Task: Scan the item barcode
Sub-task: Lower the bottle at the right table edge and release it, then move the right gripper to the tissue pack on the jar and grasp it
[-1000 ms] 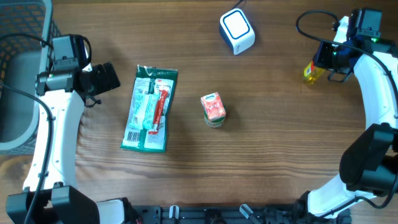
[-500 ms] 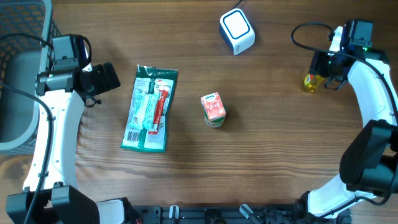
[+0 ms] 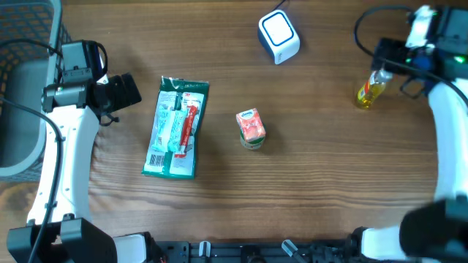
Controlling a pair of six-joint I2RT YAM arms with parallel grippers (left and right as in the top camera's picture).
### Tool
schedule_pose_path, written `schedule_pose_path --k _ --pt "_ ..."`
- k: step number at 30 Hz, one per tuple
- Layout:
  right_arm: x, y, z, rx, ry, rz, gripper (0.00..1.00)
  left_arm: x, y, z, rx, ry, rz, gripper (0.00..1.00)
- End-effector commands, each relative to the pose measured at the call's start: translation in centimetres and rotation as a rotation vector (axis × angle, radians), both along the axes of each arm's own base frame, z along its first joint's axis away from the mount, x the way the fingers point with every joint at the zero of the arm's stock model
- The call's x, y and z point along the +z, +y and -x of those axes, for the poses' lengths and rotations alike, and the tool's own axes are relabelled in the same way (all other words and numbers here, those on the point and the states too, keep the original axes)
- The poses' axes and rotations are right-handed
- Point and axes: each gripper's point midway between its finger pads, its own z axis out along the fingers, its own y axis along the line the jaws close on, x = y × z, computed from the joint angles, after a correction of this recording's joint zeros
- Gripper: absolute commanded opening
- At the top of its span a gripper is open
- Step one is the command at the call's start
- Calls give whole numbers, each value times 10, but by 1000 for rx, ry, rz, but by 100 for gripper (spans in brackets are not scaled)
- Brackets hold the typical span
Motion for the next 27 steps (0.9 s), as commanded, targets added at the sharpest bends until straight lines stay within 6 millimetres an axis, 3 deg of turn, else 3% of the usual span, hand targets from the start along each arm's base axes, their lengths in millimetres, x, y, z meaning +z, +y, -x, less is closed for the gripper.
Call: schedule_pose_path --k 1,5,7,9,11,14,19,21,22,24,27 --pt "42 32 17 121 -89 -88 99 -1 3 0 16 0 -4 100" --pt "50 95 44 341 -58 -377 100 -1 3 0 16 0 -4 100" --pt "50 122 60 423 -10 -526 87 0 3 0 16 0 -4 100" --pt "47 140 73 457 45 -577 72 -1 3 0 16 0 -4 100" --pt "43 160 83 501 95 -590 64 -1 3 0 16 0 -4 100" --pt "35 201 99 532 194 -591 63 -1 3 0 16 0 -4 100" --pt "21 251 114 548 265 -471 65 -1 3 0 16 0 -4 100" --pt "15 263 118 516 276 -412 83 -1 3 0 16 0 -4 100" --pt "15 270 120 512 276 -405 100 0 3 0 16 0 -4 100" --pt "16 283 123 533 273 -416 100 -1 3 0 16 0 -4 100" --pt "11 287 124 542 288 -412 100 -1 3 0 16 0 -4 100"
